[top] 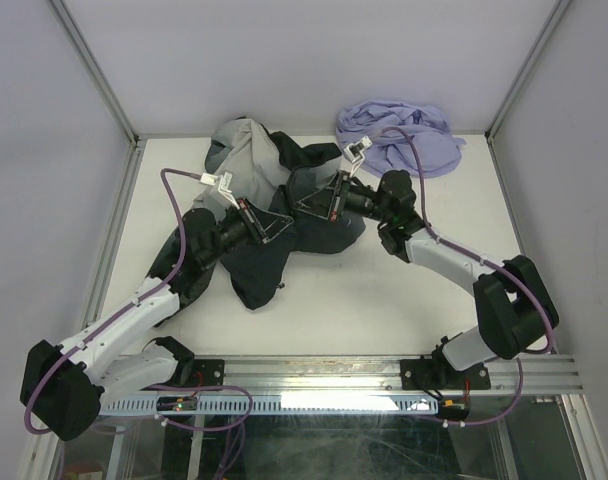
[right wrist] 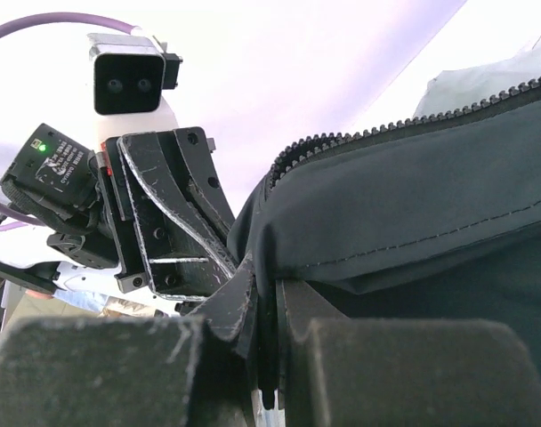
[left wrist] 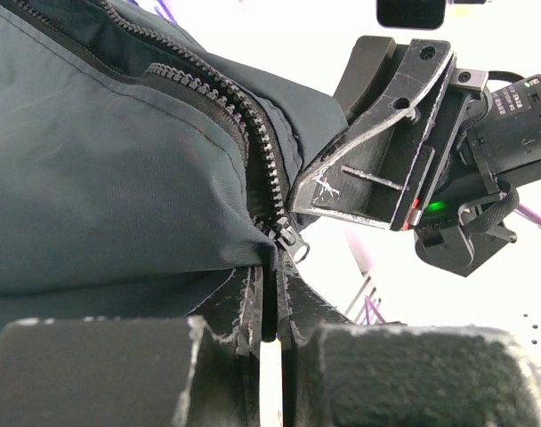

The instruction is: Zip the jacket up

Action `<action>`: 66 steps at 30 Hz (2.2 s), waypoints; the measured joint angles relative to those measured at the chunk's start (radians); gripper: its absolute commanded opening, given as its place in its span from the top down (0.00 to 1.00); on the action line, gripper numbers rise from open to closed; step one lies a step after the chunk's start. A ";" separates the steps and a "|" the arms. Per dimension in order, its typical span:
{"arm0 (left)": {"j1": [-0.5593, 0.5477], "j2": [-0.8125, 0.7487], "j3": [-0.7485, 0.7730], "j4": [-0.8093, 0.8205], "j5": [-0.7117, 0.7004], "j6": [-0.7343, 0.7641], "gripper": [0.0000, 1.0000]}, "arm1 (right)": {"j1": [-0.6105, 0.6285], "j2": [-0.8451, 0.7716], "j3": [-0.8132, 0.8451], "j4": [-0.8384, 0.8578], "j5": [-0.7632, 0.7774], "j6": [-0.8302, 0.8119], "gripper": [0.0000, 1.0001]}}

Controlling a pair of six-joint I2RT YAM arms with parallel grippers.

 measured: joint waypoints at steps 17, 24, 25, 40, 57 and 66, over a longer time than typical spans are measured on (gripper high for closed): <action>0.002 0.049 0.097 -0.157 0.172 0.013 1.00 | -0.135 -0.257 -0.018 -0.392 0.032 -0.471 0.38; 0.002 0.079 0.143 -0.211 0.264 0.014 1.00 | -0.111 -0.432 -0.042 -0.557 0.036 -0.889 0.38; 0.002 0.081 0.145 -0.218 0.275 0.014 1.00 | -0.092 -0.462 -0.056 -0.574 0.039 -0.960 0.38; 0.002 0.107 0.159 -0.267 0.347 0.034 1.00 | 0.214 -0.513 -0.171 -0.612 0.176 -1.334 0.48; 0.002 0.118 0.180 -0.307 0.364 0.062 1.00 | 0.260 -0.465 -0.169 -0.601 0.260 -1.386 0.72; 0.002 0.119 0.213 -0.393 0.361 0.123 1.00 | 0.261 -0.463 -0.140 -0.640 0.246 -1.374 0.74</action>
